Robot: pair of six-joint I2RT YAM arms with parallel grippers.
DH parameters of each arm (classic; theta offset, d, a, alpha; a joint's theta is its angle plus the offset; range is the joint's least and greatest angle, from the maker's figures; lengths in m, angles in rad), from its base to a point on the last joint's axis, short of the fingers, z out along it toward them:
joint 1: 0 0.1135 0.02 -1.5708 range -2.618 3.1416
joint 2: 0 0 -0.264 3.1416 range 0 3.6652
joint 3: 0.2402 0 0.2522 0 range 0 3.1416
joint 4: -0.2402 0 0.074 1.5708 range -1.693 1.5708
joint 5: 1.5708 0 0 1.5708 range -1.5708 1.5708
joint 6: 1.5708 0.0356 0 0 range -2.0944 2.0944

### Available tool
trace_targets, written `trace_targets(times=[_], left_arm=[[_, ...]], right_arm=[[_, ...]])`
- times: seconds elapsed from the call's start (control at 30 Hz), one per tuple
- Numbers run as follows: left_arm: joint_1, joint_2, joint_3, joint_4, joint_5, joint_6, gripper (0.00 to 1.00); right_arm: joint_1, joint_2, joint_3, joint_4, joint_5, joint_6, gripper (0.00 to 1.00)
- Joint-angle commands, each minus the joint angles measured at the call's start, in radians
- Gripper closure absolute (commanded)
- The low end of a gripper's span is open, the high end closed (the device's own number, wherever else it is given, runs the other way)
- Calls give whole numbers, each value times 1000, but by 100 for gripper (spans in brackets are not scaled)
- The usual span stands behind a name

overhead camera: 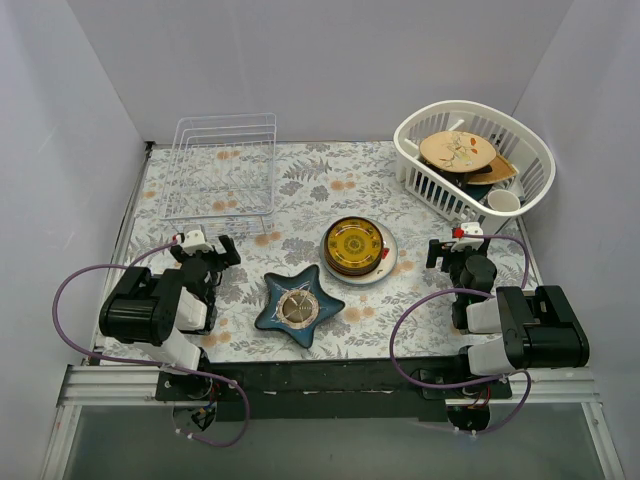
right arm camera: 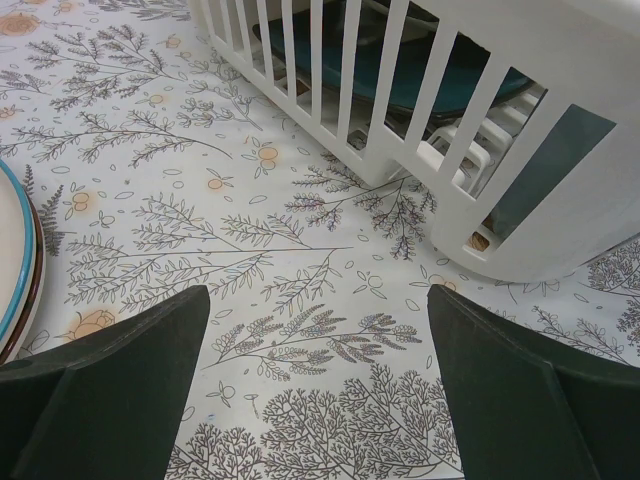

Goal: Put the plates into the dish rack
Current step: Pick up the plate at the center of the board.

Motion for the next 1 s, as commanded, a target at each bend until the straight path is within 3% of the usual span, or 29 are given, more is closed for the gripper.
trace_targets(times=[0.0, 0.73, 0.87, 0.97], left_arm=[[-1, -6, 11, 73, -5, 9, 2], [13, -7, 22, 44, 15, -2, 2], [11, -6, 13, 64, 1, 4, 2], [-7, -38, 16, 45, -86, -7, 2]], right_arm=[[-3, 2, 13, 56, -5, -2, 1], [-4, 5, 15, 56, -1, -1, 2], [-4, 2, 11, 56, 9, -4, 1], [-3, -2, 8, 62, 7, -5, 2]])
